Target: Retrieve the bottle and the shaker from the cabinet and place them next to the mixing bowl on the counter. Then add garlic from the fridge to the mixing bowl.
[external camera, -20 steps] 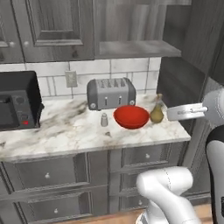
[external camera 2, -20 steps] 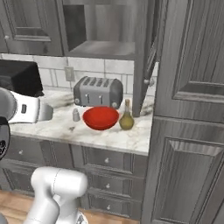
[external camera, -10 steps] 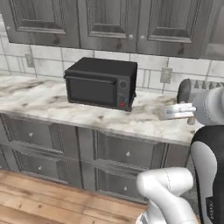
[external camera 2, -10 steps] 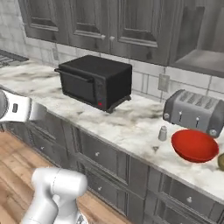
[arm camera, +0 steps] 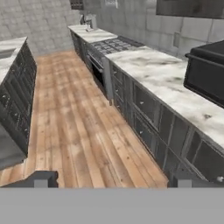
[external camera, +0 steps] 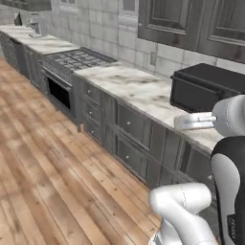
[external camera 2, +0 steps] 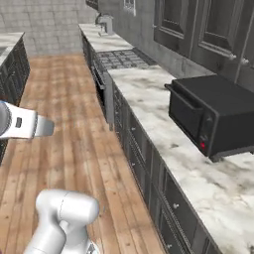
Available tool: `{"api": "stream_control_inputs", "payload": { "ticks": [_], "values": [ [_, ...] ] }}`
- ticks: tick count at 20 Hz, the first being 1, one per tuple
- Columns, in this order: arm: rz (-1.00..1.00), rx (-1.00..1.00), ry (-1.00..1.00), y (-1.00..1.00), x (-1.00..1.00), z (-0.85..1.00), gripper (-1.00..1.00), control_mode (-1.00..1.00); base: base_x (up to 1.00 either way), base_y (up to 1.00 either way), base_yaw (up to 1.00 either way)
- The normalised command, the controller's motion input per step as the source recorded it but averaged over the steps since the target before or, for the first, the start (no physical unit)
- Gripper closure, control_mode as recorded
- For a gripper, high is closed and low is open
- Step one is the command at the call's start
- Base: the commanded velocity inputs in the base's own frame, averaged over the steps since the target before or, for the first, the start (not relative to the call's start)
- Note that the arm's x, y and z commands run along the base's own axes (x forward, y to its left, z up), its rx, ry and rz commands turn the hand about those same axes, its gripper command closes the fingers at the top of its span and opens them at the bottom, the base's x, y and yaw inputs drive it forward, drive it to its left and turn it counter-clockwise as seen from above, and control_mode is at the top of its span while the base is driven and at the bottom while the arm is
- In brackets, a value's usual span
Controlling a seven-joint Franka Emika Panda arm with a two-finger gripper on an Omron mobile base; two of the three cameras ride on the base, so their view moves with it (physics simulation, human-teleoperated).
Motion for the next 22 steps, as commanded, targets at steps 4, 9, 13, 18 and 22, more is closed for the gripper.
{"api": "stream_control_inputs", "payload": {
  "ticks": [4, 9, 13, 18, 22],
  "values": [
    [0.0, 0.0, 0.0, 0.0, 0.0, 0.0, -1.0, 1.0, 0.51, 0.0, 0.82],
    [0.0, 0.0, 0.0, 0.0, 0.0, 0.0, -1.0, 1.0, 0.3, 0.0, 0.76],
    [0.0, 0.0, 0.0, 0.0, 0.0, 0.0, -1.0, 1.0, 0.05, 0.0, 0.75],
    [0.0, 0.0, 0.0, 0.0, 0.0, 0.0, -1.0, 1.0, -0.04, -0.11, 0.65],
    [0.0, 0.0, 0.0, 0.0, 0.0, 0.0, -1.0, 1.0, 0.02, -0.49, 0.51]
  ]
}}
